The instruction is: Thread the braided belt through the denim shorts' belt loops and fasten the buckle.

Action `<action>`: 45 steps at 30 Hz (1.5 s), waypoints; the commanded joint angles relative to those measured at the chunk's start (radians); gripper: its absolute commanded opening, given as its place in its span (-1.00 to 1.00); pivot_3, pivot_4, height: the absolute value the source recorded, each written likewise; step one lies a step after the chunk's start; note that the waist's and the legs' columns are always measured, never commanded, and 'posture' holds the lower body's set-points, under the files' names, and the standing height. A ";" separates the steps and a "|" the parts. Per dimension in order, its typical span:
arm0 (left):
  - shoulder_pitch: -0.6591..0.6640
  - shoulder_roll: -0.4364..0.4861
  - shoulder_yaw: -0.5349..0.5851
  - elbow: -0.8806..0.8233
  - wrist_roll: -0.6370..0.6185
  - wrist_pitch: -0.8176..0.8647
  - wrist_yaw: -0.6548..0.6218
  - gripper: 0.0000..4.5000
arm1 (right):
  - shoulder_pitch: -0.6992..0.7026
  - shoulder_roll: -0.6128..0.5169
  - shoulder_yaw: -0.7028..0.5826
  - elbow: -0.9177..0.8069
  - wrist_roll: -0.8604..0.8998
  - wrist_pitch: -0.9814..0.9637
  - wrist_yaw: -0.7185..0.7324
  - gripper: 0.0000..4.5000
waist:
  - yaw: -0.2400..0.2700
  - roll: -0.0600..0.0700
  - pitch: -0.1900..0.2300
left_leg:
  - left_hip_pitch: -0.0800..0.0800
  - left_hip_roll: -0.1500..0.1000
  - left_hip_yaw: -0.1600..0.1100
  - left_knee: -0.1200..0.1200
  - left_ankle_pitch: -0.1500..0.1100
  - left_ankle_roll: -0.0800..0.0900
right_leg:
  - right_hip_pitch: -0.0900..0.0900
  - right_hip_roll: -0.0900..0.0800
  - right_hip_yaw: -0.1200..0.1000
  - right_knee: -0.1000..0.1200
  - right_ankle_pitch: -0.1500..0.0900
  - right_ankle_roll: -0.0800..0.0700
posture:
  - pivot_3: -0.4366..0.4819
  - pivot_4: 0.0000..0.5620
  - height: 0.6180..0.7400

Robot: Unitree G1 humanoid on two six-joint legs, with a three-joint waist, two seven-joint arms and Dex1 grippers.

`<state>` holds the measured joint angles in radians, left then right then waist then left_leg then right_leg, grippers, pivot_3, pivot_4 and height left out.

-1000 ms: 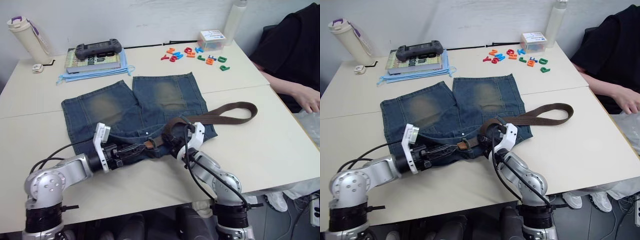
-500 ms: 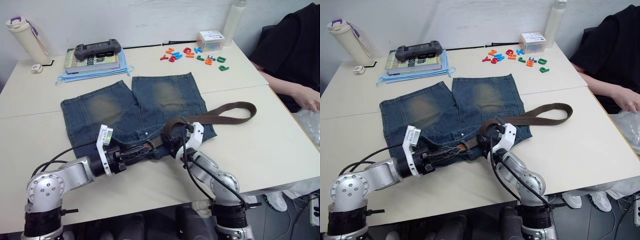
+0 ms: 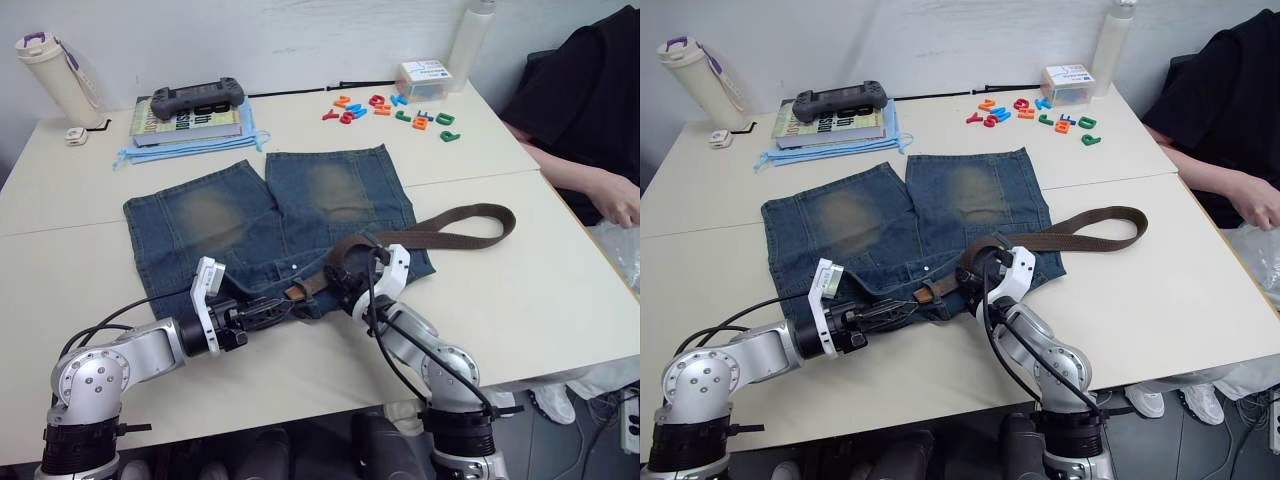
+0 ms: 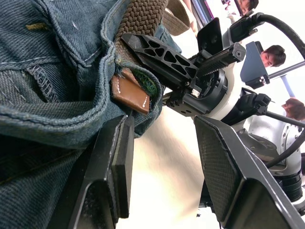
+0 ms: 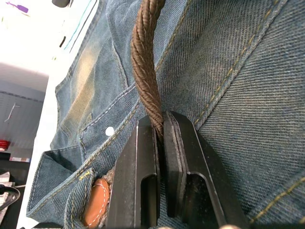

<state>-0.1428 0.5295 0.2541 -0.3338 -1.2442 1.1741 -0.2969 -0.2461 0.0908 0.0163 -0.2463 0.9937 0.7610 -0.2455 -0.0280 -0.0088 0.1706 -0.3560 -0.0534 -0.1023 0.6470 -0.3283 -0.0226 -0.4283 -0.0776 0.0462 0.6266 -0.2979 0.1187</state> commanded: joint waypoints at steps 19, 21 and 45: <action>-0.109 -0.131 0.035 0.161 -0.088 0.030 0.133 0.02 | 0.011 0.064 0.022 -0.051 0.060 0.001 -0.016 -1.00 | -0.003 0.001 0.001 | -0.001 0.000 0.000 0.000 0.000 0.000 | -0.001 0.000 0.000 0.000 0.000 0.000 | -0.05 -0.47 1.00; -0.097 -0.121 0.029 0.150 -0.091 0.039 0.132 -0.09 | 0.012 0.065 0.022 -0.053 0.060 0.000 -0.016 -1.00 | -0.002 0.001 0.001 | -0.001 0.000 0.000 -0.001 0.000 0.000 | -0.001 0.000 0.000 0.000 0.000 0.000 | -0.05 -0.47 1.00; -0.125 -0.126 -0.005 0.173 -0.028 0.007 0.093 -1.00 | -0.016 -0.019 -0.027 -0.213 0.116 0.048 -0.089 0.36 | 0.001 0.001 0.001 | -0.002 0.000 0.000 -0.001 0.000 0.000 | -0.002 0.000 0.000 -0.001 0.000 0.000 | -0.05 -0.47 1.00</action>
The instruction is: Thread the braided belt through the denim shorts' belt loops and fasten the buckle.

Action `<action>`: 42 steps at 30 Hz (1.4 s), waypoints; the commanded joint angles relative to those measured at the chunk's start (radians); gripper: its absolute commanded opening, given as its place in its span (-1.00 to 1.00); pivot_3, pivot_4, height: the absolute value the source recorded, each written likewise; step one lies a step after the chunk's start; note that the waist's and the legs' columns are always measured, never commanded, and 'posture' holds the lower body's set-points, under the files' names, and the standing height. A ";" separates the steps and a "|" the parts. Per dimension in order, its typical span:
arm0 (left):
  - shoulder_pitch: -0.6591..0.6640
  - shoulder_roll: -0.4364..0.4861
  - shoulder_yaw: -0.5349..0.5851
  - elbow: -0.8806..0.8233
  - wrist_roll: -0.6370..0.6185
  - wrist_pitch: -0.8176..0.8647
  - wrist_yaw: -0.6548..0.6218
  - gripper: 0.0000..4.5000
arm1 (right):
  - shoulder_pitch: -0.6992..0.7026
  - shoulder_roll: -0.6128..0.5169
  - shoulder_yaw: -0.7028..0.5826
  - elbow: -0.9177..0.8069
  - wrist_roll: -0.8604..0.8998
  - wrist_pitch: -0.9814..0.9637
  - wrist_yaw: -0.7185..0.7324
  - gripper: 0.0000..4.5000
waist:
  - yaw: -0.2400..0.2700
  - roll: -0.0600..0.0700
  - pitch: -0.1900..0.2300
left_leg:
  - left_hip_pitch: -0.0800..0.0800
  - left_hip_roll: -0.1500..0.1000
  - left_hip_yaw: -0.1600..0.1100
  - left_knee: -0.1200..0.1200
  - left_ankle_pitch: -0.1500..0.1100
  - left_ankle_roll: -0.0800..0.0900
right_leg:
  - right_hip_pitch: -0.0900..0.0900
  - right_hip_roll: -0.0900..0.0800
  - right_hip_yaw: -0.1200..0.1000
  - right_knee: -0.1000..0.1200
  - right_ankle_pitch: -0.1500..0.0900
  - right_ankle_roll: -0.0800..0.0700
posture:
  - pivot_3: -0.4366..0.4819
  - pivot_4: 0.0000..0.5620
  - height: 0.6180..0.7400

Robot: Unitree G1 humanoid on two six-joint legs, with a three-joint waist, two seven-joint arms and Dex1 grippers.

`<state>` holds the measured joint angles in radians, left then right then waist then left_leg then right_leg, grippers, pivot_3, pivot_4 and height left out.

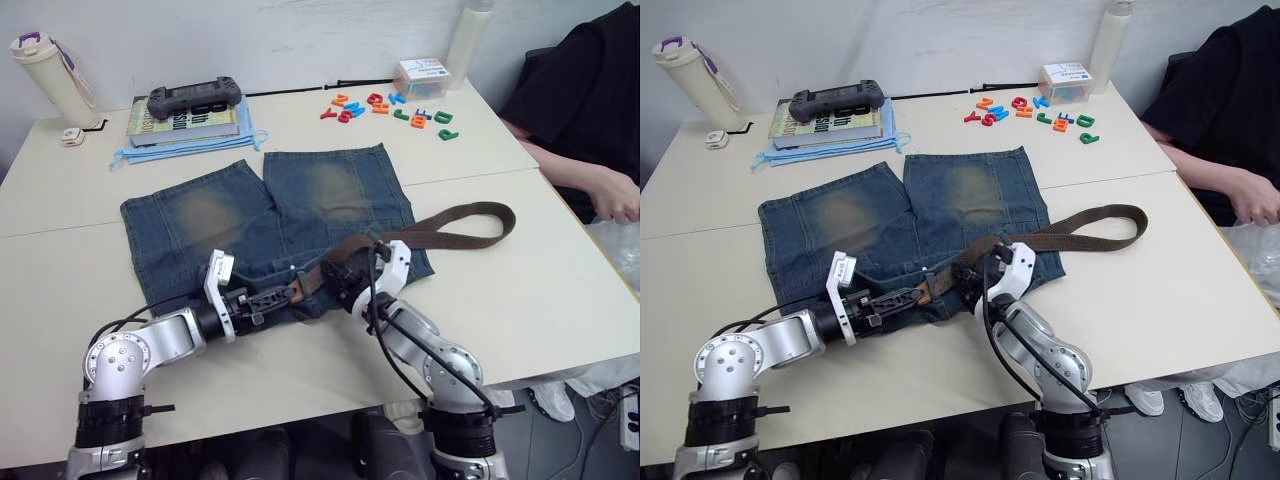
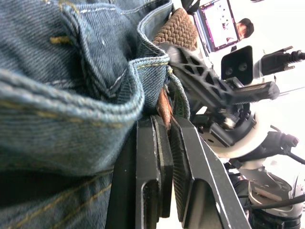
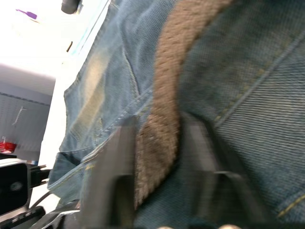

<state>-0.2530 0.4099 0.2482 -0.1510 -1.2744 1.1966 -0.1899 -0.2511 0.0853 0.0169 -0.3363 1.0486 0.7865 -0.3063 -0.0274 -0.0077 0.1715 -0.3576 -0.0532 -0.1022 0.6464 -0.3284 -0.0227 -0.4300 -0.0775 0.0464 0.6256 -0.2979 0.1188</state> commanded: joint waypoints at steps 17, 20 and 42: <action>-0.068 -0.063 -0.017 0.033 0.048 -0.039 -0.029 -1.00 | -0.132 -0.869 0.658 -0.454 -0.809 0.039 0.237 0.56 | 0.004 -0.002 0.001 | -0.002 -0.002 -0.001 0.001 0.000 0.001 | 0.000 0.000 -0.002 -0.004 0.000 0.001 | -0.05 -0.47 1.00; -0.068 -0.063 -0.015 0.030 0.047 -0.038 -0.030 -1.00 | -0.150 -0.905 0.760 -0.408 -1.001 -0.013 0.274 0.56 | 0.009 -0.003 0.002 | -0.003 -0.002 -0.001 0.002 0.000 0.000 | 0.000 -0.001 -0.002 -0.004 0.000 0.001 | -0.05 -0.47 1.00; -0.109 -0.089 -0.004 0.007 0.005 -0.026 -0.015 -1.00 | -0.112 -0.844 0.597 -0.136 -1.539 -0.119 0.448 -0.97 | 0.031 -0.005 0.002 | -0.002 -0.004 -0.001 0.003 0.001 0.001 | 0.001 0.000 -0.003 -0.004 0.001 0.001 | -0.05 -0.47 1.00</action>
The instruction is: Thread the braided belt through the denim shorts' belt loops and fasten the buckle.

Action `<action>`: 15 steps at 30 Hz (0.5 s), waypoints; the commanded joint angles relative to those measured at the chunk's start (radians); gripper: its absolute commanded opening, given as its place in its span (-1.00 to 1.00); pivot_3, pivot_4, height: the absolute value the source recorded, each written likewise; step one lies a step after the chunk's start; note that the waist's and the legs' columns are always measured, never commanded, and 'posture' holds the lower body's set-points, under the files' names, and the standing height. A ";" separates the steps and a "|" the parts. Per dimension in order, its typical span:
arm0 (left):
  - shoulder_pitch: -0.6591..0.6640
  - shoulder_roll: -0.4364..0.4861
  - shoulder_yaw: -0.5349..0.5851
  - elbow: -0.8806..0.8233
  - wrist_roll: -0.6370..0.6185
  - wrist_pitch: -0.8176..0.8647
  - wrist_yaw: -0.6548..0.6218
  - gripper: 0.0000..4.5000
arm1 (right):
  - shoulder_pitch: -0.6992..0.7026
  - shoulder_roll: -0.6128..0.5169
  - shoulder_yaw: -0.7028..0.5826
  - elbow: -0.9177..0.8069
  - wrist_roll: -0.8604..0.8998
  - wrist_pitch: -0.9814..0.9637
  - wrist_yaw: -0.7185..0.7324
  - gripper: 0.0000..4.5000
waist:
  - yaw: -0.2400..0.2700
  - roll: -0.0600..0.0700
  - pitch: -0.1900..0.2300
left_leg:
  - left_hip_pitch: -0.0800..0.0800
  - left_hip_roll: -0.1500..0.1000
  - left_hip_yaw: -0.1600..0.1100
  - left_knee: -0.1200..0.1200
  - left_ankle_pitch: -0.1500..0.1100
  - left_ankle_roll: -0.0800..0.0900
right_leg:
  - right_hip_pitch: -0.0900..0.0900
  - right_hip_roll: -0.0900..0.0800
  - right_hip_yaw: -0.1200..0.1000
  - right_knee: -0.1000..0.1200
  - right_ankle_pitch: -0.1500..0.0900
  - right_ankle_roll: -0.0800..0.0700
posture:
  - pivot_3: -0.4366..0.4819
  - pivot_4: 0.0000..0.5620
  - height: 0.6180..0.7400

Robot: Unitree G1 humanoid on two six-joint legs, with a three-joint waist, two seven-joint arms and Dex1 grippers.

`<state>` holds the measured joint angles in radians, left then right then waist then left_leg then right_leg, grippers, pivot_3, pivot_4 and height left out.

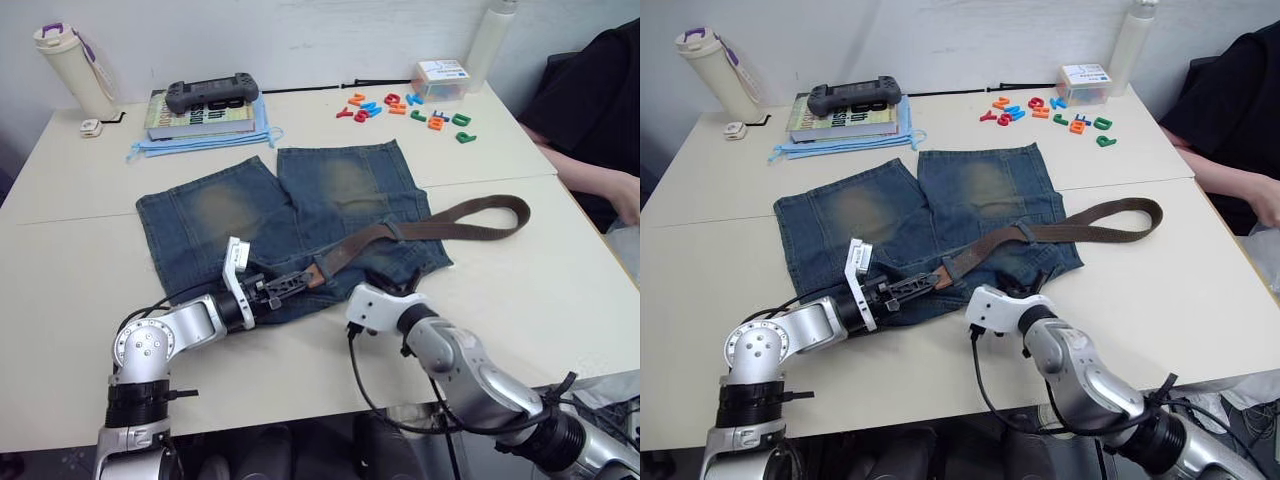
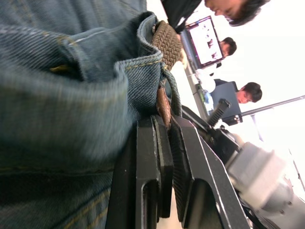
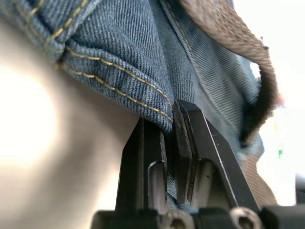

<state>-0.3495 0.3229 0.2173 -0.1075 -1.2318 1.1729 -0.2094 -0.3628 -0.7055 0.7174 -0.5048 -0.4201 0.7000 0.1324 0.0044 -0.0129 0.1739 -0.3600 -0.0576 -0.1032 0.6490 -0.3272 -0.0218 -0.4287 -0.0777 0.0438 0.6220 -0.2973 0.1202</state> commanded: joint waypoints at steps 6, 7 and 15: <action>-0.027 -0.010 0.033 -0.047 -0.064 -0.005 0.031 -1.00 | 0.003 -0.108 -0.188 0.122 -0.108 -0.166 0.079 -0.97 | -0.001 -0.001 0.001 | 0.000 0.000 0.000 0.000 0.000 0.000 | 0.000 0.000 0.000 0.000 0.000 0.000 | -0.05 -0.47 1.00; -0.028 -0.011 0.033 -0.049 -0.067 -0.006 0.034 -1.00 | 0.003 -0.105 -0.201 0.136 -0.111 -0.173 0.088 -0.97 | -0.002 -0.001 0.001 | 0.000 0.000 0.000 -0.001 0.000 0.000 | 0.000 0.000 0.000 0.000 0.000 0.000 | -0.05 -0.47 1.00; -0.019 -0.004 0.036 -0.063 -0.083 -0.007 0.045 -1.00 | -0.009 -0.045 -0.261 0.228 -0.173 -0.195 0.119 -0.97 | -0.001 -0.001 0.001 | 0.000 0.000 0.001 0.000 0.000 0.000 | 0.000 0.000 0.000 0.000 0.000 0.000 | -0.05 -0.47 1.00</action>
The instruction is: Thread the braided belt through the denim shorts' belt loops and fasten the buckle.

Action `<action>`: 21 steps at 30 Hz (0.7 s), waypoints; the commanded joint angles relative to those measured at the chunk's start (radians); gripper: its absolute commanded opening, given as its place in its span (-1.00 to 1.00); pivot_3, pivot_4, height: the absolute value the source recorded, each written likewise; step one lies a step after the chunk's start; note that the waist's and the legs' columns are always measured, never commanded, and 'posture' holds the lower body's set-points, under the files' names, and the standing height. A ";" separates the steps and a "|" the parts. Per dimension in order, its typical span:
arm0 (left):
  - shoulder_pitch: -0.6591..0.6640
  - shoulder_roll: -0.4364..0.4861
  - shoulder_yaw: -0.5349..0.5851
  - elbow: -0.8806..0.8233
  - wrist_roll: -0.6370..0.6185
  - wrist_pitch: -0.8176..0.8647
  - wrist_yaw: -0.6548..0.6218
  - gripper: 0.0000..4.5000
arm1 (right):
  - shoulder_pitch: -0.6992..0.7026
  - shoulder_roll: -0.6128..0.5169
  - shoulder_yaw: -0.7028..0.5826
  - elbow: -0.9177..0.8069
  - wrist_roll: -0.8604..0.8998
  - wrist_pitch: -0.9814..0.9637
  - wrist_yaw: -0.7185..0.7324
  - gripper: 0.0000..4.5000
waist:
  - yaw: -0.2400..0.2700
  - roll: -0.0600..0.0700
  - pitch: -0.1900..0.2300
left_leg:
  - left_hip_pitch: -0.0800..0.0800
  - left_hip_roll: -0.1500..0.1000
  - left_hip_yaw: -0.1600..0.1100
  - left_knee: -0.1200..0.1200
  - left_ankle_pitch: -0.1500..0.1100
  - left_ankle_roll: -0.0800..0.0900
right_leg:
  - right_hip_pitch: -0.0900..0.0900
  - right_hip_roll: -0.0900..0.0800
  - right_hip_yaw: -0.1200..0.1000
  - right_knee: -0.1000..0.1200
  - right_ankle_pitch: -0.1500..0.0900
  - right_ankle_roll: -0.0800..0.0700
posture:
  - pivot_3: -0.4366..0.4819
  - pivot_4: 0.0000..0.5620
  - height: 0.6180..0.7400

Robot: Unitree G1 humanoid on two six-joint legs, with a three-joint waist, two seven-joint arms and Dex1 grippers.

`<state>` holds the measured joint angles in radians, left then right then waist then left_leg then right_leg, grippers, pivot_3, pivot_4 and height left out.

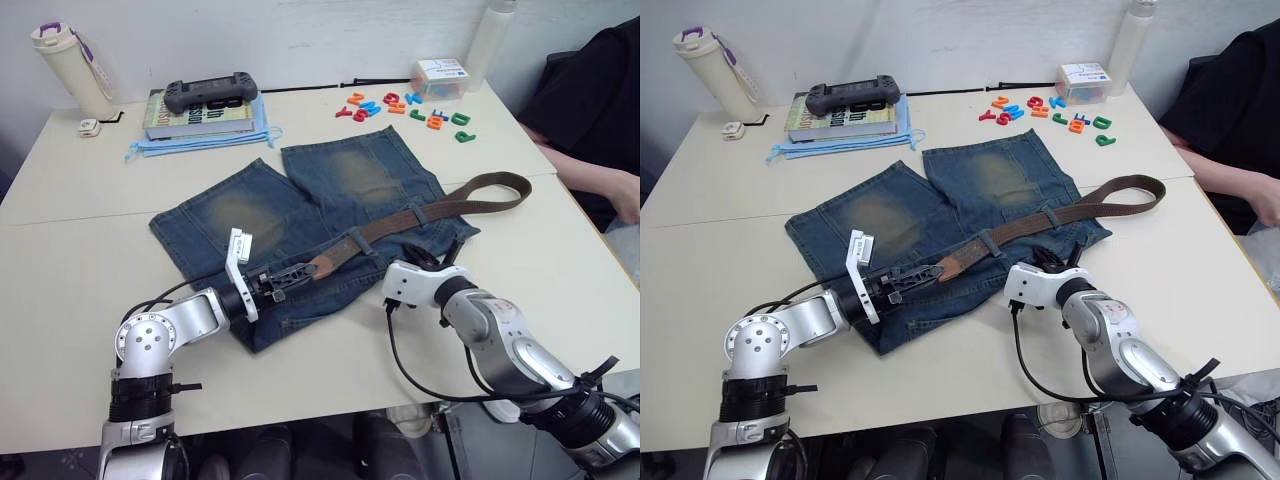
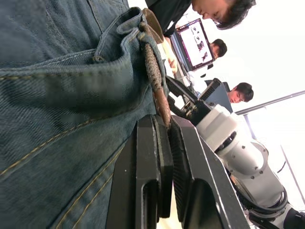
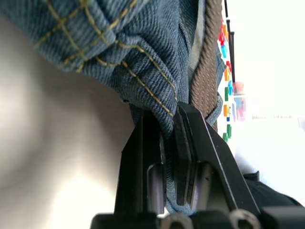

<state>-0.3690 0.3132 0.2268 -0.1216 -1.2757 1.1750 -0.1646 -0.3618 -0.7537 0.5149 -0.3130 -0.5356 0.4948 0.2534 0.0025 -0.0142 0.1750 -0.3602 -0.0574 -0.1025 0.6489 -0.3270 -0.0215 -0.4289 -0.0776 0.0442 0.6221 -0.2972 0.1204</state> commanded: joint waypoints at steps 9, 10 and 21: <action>0.013 0.014 0.034 -0.061 -0.062 -0.011 0.016 -1.00 | -0.031 0.017 -0.110 0.108 -0.116 -0.025 0.021 -0.97 | 0.005 0.000 0.000 | 0.000 -0.001 0.000 0.000 0.000 0.001 | 0.000 0.000 0.000 0.000 0.000 0.000 | -0.05 -0.47 1.00; 0.013 0.015 0.033 -0.062 -0.062 -0.012 0.016 -1.00 | -0.032 0.022 -0.112 0.107 -0.118 -0.032 0.025 -0.97 | 0.005 0.000 0.000 | 0.000 -0.001 0.000 0.000 0.000 0.000 | 0.000 0.000 0.000 0.000 0.000 0.000 | -0.05 -0.47 1.00; 0.012 0.018 0.030 -0.057 -0.056 -0.021 0.008 -1.00 | 0.004 0.092 -0.218 0.021 -0.084 -0.050 0.062 -0.60 | 0.000 0.000 0.000 | 0.000 0.000 0.000 0.000 0.000 0.000 | 0.000 0.000 0.000 0.001 0.000 0.000 | -0.05 -0.47 1.00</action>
<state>-0.3565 0.3239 0.2361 -0.1449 -1.3074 1.1709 -0.1450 -0.3597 -0.6536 0.3675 -0.2269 -0.6218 0.4575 0.3155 0.0022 -0.0141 0.1750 -0.3602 -0.0578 -0.1024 0.6489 -0.3265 -0.0213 -0.4292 -0.0773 0.0444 0.6229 -0.2972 0.1205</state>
